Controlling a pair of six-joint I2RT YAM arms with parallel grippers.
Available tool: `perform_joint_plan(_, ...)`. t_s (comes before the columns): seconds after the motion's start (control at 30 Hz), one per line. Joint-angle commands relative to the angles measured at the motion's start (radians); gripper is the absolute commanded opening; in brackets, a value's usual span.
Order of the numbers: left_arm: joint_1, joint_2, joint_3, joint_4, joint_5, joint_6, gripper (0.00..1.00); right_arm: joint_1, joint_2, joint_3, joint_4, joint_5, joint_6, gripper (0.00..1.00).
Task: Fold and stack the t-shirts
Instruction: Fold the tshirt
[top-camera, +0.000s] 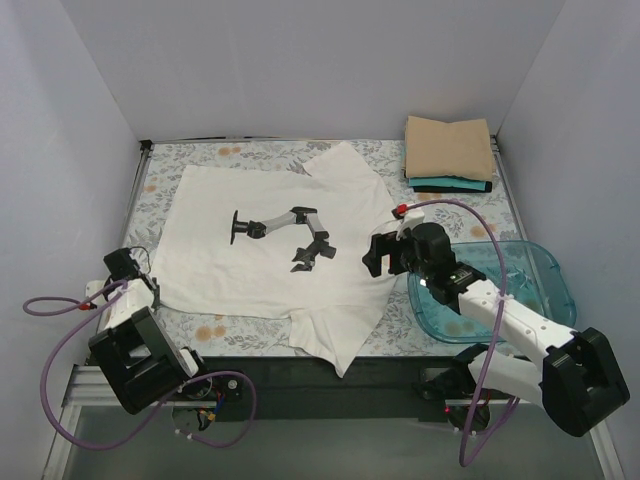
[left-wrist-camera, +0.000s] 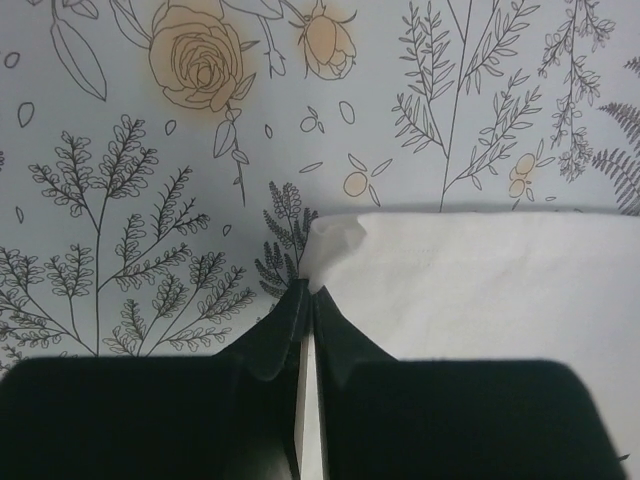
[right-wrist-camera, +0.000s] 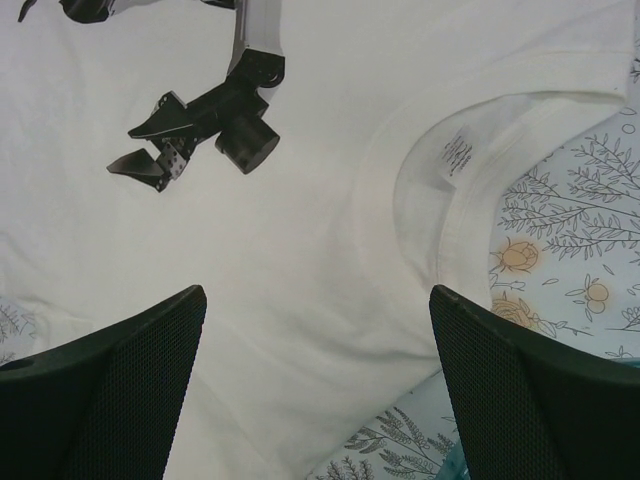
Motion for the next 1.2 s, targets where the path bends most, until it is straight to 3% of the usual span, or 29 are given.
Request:
perform_joint_plan(0.0,0.004,0.008,-0.005,0.027,0.008,0.018,0.00,0.001,0.012,0.038,0.013,-0.060,-0.009,0.98)
perform_joint_plan(0.2,0.003,-0.006,-0.014,0.037,0.015,0.017,0.00,0.022,0.011,0.047,-0.021,-0.096,-0.035,0.98)
perform_joint_plan(0.33,0.004,-0.019,-0.018,0.046,0.030,0.023,0.00,0.132,0.011,0.079,-0.079,-0.048,-0.093,0.98)
perform_joint_plan(0.57,0.003,-0.022,-0.023,0.057,0.059,0.032,0.00,0.575,0.095,0.122,-0.291,0.142,-0.135,0.97)
perform_joint_plan(0.73,0.004,0.000,-0.022,0.064,0.082,0.037,0.00,0.835,0.178,0.130,-0.317,0.185,-0.089,0.90)
perform_joint_plan(1.17,0.004,0.001,-0.029,0.066,0.087,0.031,0.00,0.998,0.351,0.195,-0.343,0.332,-0.046,0.82)
